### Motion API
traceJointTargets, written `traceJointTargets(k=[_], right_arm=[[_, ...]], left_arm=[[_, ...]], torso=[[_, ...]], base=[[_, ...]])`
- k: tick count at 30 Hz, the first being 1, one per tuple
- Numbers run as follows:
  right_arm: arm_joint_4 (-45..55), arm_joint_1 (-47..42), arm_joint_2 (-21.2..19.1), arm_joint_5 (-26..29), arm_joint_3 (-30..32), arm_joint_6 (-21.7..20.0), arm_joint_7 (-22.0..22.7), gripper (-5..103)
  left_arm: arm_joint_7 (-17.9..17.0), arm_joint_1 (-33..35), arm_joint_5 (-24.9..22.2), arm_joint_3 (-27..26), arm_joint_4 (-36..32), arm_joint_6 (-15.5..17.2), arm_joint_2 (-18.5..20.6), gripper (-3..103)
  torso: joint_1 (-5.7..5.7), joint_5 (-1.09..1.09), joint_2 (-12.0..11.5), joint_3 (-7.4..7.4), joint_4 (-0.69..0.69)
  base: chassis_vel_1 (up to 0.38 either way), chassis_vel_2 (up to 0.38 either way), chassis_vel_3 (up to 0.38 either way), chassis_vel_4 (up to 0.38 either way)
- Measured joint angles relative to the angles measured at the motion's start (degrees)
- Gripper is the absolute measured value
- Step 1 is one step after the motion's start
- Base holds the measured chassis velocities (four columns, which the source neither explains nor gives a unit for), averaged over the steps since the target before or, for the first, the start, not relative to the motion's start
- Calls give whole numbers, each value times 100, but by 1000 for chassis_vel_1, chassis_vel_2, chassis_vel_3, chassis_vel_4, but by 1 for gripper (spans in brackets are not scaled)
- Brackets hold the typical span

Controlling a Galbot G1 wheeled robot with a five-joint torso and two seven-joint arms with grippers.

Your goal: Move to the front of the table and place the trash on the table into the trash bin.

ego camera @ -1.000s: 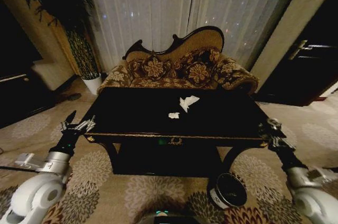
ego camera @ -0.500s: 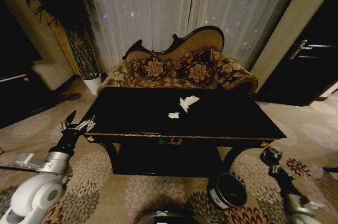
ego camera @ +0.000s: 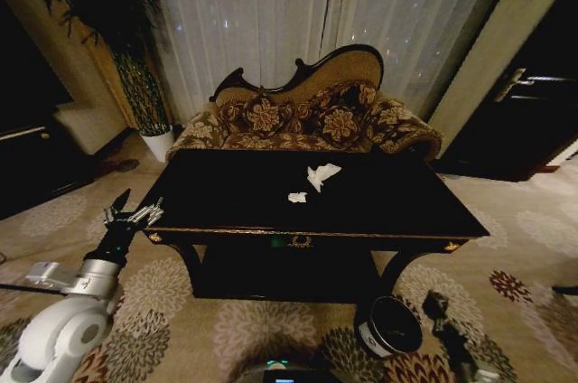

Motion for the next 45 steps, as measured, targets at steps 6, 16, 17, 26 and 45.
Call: traceJointTargets(k=[6,16,17,26,45], right_arm=[[-1005,643,125,-341,-209,130,-106,0],[-2003,1366,209,-519,-217,147,-230,0],[-2070,1453,207,-534,-215,147,-281,0],[-2106,1527,213,-464,-185,83,-311,22],[133,-214,66,446,65,-184,-456,93]], left_arm=[[0,0,0,0,0,0,0,100],[0,0,0,0,0,0,0,100],[0,0,0,0,0,0,0,100],[0,0,0,0,0,0,0,100],[0,0,0,0,0,-1,0,100]], torso=[[0,0,0,0,1],[0,-1,0,0,1],[0,0,0,0,1],[0,-1,0,0,0],[0,-1,0,-1,-1]], base=[[0,0,0,0],[0,0,0,0],[0,0,0,0],[0,0,0,0],[0,0,0,0]])
